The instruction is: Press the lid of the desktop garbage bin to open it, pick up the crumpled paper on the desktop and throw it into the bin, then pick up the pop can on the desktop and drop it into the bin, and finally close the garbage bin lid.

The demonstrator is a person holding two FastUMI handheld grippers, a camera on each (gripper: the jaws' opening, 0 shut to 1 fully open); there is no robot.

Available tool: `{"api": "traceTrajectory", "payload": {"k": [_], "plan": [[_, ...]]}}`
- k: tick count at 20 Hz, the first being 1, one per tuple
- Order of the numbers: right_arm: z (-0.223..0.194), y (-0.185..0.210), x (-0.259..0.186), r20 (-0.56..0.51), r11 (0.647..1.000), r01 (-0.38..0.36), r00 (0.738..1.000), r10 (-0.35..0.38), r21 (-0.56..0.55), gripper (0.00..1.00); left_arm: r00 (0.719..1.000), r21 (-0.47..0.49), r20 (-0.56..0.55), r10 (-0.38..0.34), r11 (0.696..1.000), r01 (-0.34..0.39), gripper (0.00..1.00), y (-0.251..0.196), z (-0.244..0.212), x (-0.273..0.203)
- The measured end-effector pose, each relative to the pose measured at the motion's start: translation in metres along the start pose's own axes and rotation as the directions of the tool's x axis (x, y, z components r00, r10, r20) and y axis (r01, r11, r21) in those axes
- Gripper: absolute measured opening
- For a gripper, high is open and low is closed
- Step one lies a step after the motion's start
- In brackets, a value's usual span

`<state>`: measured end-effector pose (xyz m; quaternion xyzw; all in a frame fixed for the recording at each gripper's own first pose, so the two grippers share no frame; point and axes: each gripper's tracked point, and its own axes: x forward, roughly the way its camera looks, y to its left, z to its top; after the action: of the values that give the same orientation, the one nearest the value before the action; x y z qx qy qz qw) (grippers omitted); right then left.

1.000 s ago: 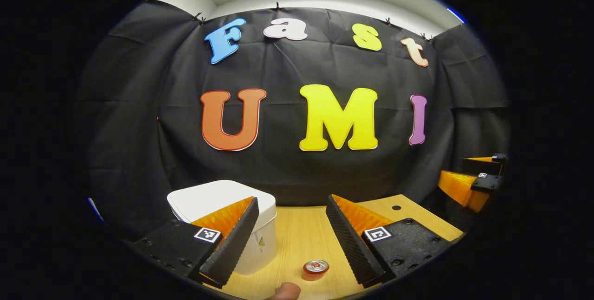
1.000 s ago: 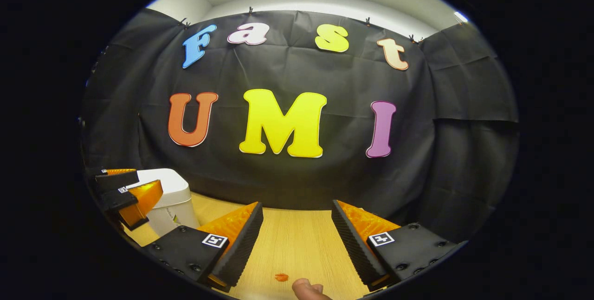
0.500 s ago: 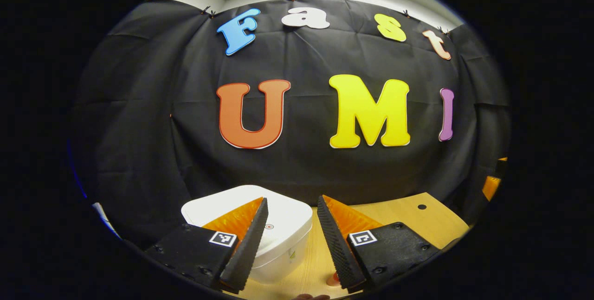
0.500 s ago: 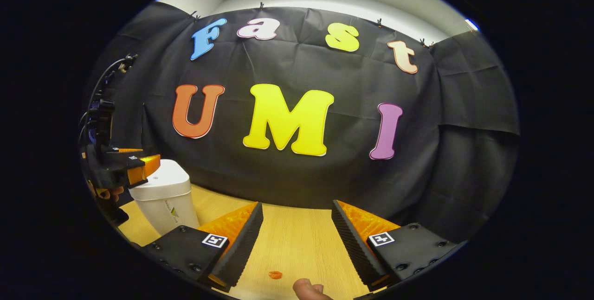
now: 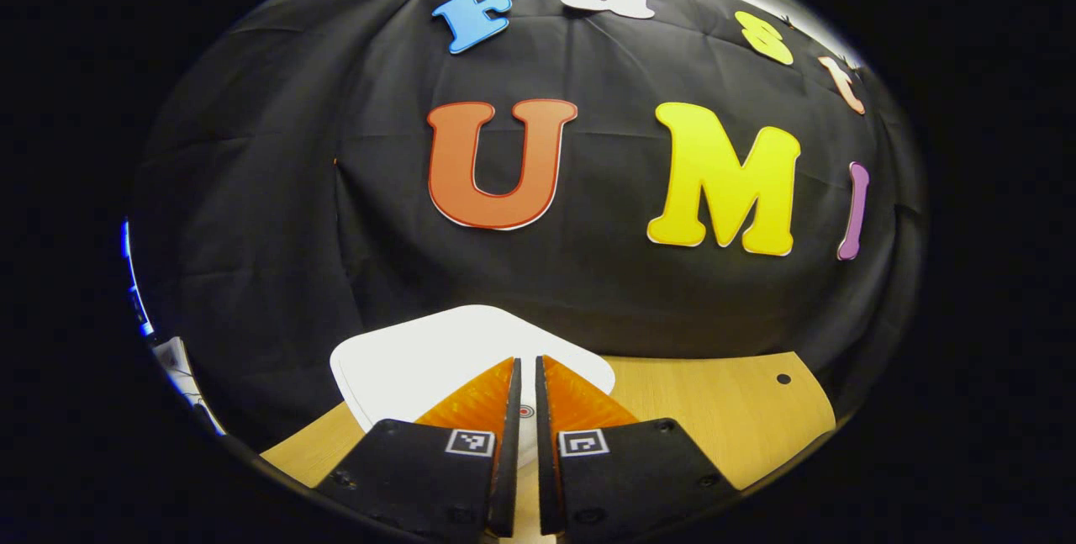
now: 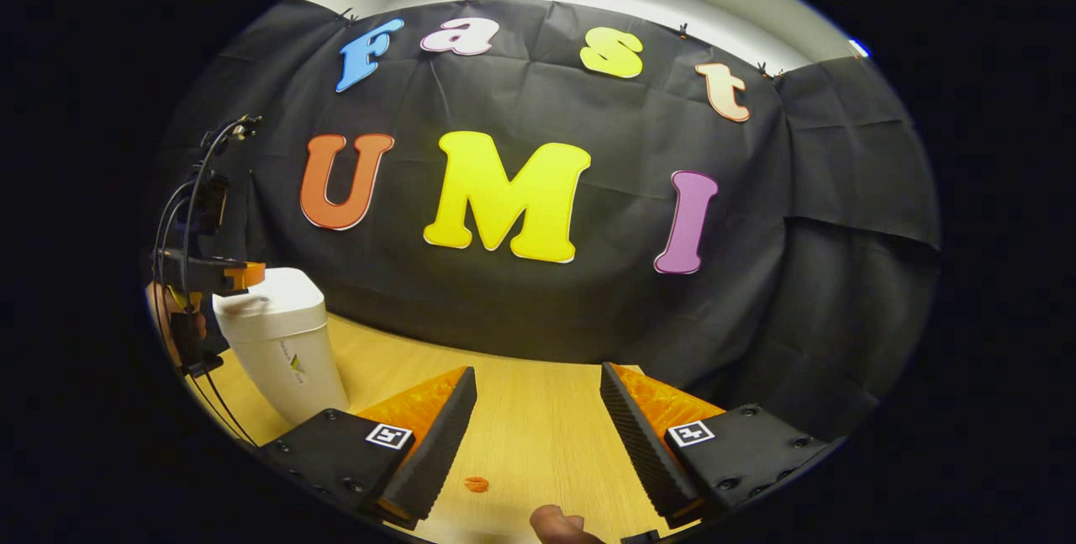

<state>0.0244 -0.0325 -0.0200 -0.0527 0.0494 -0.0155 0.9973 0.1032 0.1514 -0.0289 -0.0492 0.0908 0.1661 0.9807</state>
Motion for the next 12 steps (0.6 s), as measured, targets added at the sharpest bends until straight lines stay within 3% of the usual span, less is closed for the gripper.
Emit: {"api": "traceTrajectory", "payload": {"k": [4, 12], "plan": [[-0.009, -0.015, -0.001, -0.018, 1.0, 0.015, 1.0, -0.016, -0.016, 0.94, 0.997, 0.007, -0.079, -0.012, 1.0, 0.012, 0.03, -0.001, -0.013, 0.006], [-0.016, -0.042, -0.004, -0.021, 0.999, 0.05, 0.999, -0.05, -0.01, 0.94, 0.981, 0.026, -0.189, 0.034, 0.999, -0.03, 0.03, 0.0, -0.035, 0.007]]}}
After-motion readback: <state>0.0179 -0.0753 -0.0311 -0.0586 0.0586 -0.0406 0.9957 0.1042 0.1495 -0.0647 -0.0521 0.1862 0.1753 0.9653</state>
